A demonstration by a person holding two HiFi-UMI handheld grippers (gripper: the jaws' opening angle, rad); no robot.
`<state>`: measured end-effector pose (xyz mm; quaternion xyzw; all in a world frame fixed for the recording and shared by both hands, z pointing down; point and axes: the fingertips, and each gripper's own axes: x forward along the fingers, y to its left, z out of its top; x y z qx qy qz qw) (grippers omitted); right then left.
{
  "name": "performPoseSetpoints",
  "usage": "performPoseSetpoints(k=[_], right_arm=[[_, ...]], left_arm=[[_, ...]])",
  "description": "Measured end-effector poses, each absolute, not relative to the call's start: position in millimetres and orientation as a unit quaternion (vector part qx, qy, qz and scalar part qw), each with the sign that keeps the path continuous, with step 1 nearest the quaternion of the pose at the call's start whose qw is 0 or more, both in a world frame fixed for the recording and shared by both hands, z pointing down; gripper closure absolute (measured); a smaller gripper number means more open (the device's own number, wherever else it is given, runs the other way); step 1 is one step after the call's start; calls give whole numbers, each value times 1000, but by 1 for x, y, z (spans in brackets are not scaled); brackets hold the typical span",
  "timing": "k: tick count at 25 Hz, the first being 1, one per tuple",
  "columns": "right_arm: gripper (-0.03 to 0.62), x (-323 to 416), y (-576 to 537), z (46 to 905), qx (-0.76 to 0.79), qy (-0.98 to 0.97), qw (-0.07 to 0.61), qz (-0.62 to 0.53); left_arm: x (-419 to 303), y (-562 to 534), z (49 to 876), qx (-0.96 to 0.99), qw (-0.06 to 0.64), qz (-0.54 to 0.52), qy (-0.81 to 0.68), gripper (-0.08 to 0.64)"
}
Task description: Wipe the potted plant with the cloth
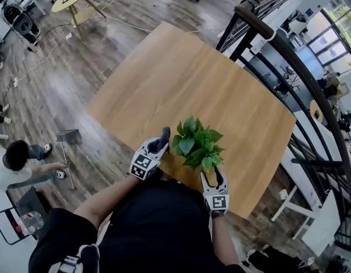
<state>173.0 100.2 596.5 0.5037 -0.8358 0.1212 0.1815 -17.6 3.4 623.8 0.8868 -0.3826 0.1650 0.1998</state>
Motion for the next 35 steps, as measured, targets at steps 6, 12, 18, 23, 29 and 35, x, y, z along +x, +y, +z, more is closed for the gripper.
performPoseSetpoints(k=[6,12,18,23,29,35], right_arm=[[360,155,68,645,465,-843,235,136],[361,131,47,662,425,-853,273,128],[362,131,32,658,429,-848,288,116],[362,134,29,664,441,-839,293,128],[362,136,29,665,448,-835,291,133],[362,128,35,665,446,-833,297,135]], left_arm=[[24,-21,641,919,214,147,-297,471],[41,-34,657,926,212,187,-249,471],[68,-18,659,952,190,195,-138,471],[66,-8,661,955,190,203,-102,471],[67,19,666,940,263,202,-86,471],[65,16,673,935,263,210,-111,471]])
